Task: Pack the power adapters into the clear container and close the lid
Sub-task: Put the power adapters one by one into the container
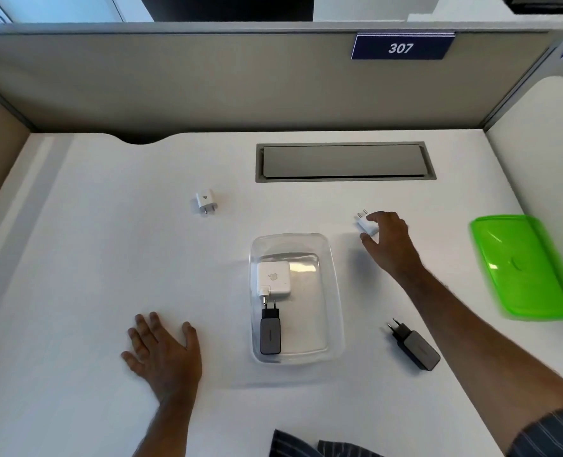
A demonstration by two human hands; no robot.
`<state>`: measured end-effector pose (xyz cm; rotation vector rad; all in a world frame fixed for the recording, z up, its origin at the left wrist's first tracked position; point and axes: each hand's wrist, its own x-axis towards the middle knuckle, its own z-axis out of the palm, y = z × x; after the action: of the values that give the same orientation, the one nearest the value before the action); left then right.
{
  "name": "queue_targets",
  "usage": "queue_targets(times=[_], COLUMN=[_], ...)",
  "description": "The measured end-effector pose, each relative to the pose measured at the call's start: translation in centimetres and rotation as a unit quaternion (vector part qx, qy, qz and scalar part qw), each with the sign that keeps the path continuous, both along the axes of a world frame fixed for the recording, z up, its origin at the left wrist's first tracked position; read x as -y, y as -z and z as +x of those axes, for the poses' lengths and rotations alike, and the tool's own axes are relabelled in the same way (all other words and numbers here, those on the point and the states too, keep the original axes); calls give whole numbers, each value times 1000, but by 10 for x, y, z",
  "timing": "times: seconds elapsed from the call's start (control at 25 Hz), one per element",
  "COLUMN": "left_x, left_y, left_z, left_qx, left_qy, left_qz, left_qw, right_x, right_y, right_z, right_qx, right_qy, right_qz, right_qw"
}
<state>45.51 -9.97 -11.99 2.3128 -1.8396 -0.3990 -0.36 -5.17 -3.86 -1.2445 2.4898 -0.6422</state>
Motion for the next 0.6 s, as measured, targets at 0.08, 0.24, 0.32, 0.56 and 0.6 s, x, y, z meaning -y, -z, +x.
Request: queue_targets(times=[0.08, 0.24, 0.32, 0.56, 0.6], left_x=[0, 0, 0, -1, -1], left_y=[0, 0, 0, -1, -2], left_z=[0, -1, -1, -1, -2], left_qx=[1, 0, 1, 3, 5], left_qy=[-1, -2, -2, -1, -1], left_qz=[-4, -8, -7, -6, -7], left_qw=[1000, 1000, 1000, 1000, 1000], right_x=[5, 15, 20, 21, 22], right_y=[7, 19, 20, 19, 16], right_z=[-5, -8, -7, -8, -7], right_qx=[-8, -20, -46, -50, -38], right_qy=[3, -5, 4, 4, 5], right_qz=[24, 60, 64, 42, 32], right_qw=[1000, 998, 997, 998, 999])
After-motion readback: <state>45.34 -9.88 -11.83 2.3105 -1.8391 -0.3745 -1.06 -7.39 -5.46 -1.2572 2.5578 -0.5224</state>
